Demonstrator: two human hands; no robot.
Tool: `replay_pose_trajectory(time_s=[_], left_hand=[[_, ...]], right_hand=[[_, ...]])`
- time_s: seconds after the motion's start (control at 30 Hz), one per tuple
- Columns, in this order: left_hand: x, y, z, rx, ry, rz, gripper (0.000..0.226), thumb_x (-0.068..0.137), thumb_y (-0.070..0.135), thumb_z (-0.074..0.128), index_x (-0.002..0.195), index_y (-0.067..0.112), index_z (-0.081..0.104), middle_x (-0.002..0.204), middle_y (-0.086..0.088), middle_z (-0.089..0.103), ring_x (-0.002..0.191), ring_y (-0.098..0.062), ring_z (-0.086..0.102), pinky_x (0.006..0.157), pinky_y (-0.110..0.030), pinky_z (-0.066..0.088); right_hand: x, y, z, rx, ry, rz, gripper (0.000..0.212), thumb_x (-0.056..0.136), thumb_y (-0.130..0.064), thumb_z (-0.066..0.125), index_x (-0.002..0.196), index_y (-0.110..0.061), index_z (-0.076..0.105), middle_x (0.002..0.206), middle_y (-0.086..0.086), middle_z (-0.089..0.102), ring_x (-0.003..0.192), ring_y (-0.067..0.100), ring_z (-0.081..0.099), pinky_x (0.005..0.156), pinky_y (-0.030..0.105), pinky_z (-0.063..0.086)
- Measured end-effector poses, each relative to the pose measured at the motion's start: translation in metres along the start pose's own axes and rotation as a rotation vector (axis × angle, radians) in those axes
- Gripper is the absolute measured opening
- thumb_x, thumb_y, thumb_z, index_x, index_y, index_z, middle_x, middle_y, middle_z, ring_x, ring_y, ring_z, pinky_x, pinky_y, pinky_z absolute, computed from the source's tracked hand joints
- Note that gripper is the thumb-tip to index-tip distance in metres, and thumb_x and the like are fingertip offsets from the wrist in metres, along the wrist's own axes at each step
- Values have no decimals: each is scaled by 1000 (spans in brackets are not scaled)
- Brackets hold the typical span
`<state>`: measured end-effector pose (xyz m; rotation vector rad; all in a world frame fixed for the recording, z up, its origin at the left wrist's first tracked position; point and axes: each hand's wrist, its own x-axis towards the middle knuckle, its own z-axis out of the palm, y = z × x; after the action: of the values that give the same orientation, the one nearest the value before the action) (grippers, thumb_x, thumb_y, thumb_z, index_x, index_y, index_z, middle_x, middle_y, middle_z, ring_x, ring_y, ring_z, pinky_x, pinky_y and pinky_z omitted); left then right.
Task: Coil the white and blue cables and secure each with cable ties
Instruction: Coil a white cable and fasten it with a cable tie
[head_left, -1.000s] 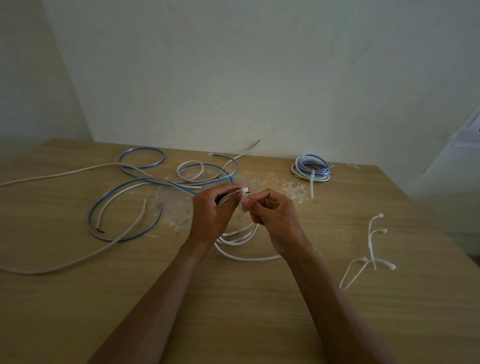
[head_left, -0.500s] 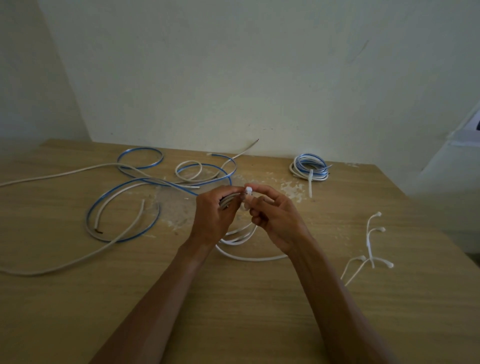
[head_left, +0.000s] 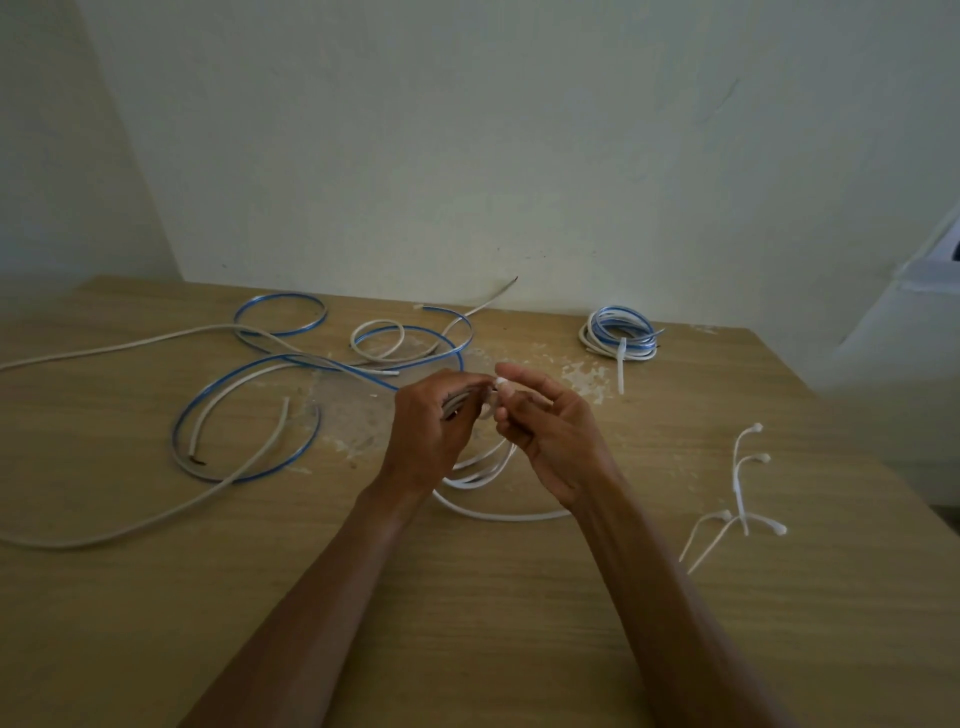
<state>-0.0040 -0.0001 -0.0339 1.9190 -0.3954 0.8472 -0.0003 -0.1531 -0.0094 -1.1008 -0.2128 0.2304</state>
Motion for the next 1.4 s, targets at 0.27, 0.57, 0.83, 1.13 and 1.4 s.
replay_pose_trajectory(time_s=[0.27,0.57,0.83,1.13,1.4], left_hand=[[-1,0,-3,-33,6,-39,17,94,16,69,107,11,78,95,0,77,87,-6,72,75,-23,56],[1,0,2,66,-13,104,14,94,4,68,105,7,76,96,-3,74,87,-9,70,76,-23,54],[1,-1,-3,-90,81,-147,16,91,11,73,106,13,78,96,6,77,90,-2,72,80,-21,57],[1,4,5,57,16,127,17,92,6,72,108,6,76,101,-2,76,92,-4,71,82,-16,53],[0,-2,-1,79,-44,182,17,94,4,67,110,5,73,100,-4,73,90,-10,70,79,-28,56]], right_hand=[[0,11,7,-344,148,-262,28,83,-4,79,109,-5,69,82,12,75,74,18,71,69,27,56],[0,5,-3,-123,104,-107,34,80,-10,75,113,-5,66,79,8,73,69,13,66,68,25,54],[-1,19,4,-677,135,-339,35,84,-16,80,116,-18,66,82,-3,79,74,6,72,69,28,53],[-2,1,-8,-129,147,-219,28,85,4,72,109,-3,59,88,17,76,82,22,73,78,28,56],[0,3,-11,-188,83,-115,40,74,-17,80,113,-12,72,97,19,76,92,29,64,84,33,54]])
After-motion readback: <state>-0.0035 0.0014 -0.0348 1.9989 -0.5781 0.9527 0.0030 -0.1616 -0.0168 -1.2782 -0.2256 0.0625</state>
